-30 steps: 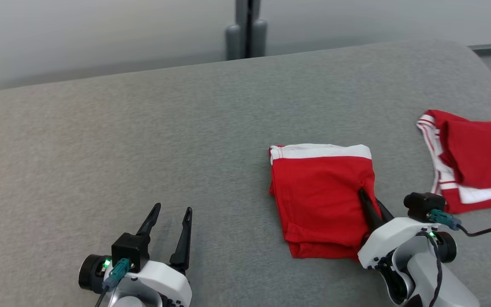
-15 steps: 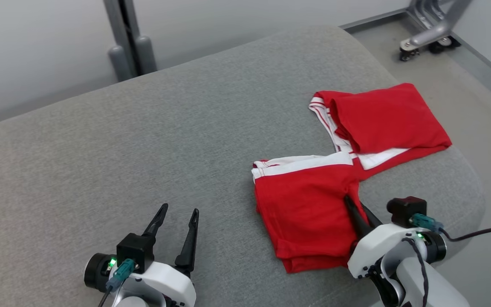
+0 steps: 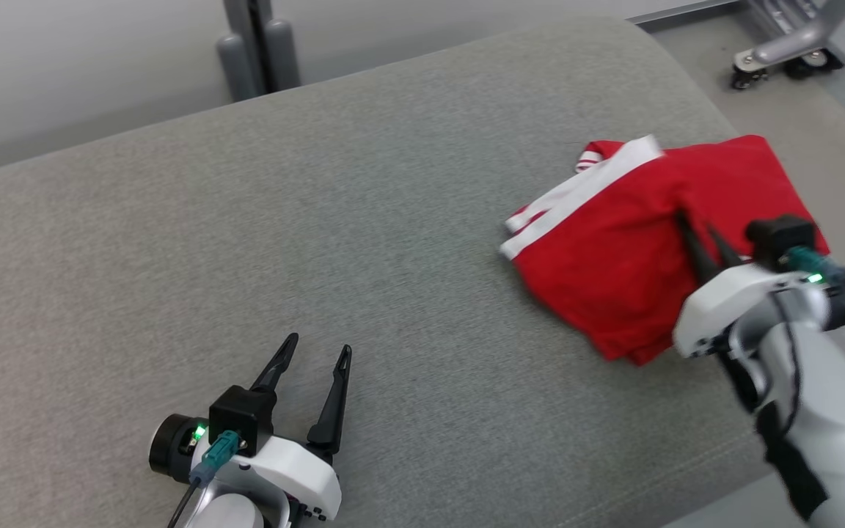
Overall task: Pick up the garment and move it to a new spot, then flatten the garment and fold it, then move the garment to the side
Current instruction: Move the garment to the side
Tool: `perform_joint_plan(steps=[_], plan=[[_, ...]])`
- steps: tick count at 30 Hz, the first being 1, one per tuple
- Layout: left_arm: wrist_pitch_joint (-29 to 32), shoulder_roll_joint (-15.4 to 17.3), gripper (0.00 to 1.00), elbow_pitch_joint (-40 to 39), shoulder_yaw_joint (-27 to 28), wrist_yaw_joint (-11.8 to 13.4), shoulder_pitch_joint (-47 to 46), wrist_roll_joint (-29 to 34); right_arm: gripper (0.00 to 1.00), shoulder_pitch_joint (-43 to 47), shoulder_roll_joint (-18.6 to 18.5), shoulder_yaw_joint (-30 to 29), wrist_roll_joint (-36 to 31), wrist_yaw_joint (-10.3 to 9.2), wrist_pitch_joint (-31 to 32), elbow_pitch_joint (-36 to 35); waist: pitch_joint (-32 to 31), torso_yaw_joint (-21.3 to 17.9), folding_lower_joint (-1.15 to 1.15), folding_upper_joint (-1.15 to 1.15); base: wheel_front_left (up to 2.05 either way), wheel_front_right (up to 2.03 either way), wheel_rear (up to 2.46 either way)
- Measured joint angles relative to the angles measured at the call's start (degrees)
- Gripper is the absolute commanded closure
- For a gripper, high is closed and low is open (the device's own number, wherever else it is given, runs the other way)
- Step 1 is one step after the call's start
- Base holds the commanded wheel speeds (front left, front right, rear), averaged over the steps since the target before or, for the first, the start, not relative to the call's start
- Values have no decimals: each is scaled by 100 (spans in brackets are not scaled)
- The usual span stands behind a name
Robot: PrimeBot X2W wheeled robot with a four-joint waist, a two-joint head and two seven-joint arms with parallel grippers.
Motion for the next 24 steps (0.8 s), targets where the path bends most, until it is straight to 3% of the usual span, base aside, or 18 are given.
perform_joint_plan(steps=[4, 11, 12, 13, 14, 20, 24], plan=[[0, 0, 0, 12, 21, -43, -16, 94, 100, -354, -531, -765, -638, 0, 0, 387, 105, 319, 0, 0, 0, 0, 0], [0, 1, 0, 16, 51, -93, -27, 146, 100, -410, -937, -1967, -1434, 0, -1, 762, 204, 714, 0, 0, 0, 0, 0], [0, 0, 0, 13, 65, -96, -29, 163, 95, -401, -944, -2142, -1608, 0, 0, 777, 223, 775, 0, 0, 0, 0, 0], [0, 0, 0, 13, 80, -99, -31, 192, 55, -384, -944, -2308, -1759, 0, -1, 794, 241, 828, 0, 0, 0, 0, 0], [0, 4, 0, 15, 120, -111, -32, 229, 0, -337, -945, -2749, -2011, 0, 0, 915, 277, 919, 0, 0, 0, 0, 0], [0, 3, 0, 22, 189, -114, -65, 246, 0, -122, -826, -4099, -2917, 0, 0, 437, 276, 1076, 0, 0, 0, 0, 0], [0, 2, 0, -4, 261, -57, -62, 208, 0, 30, -402, -4348, -3395, 0, 0, -196, 165, 1124, 0, 0, 0, 0, 0]])
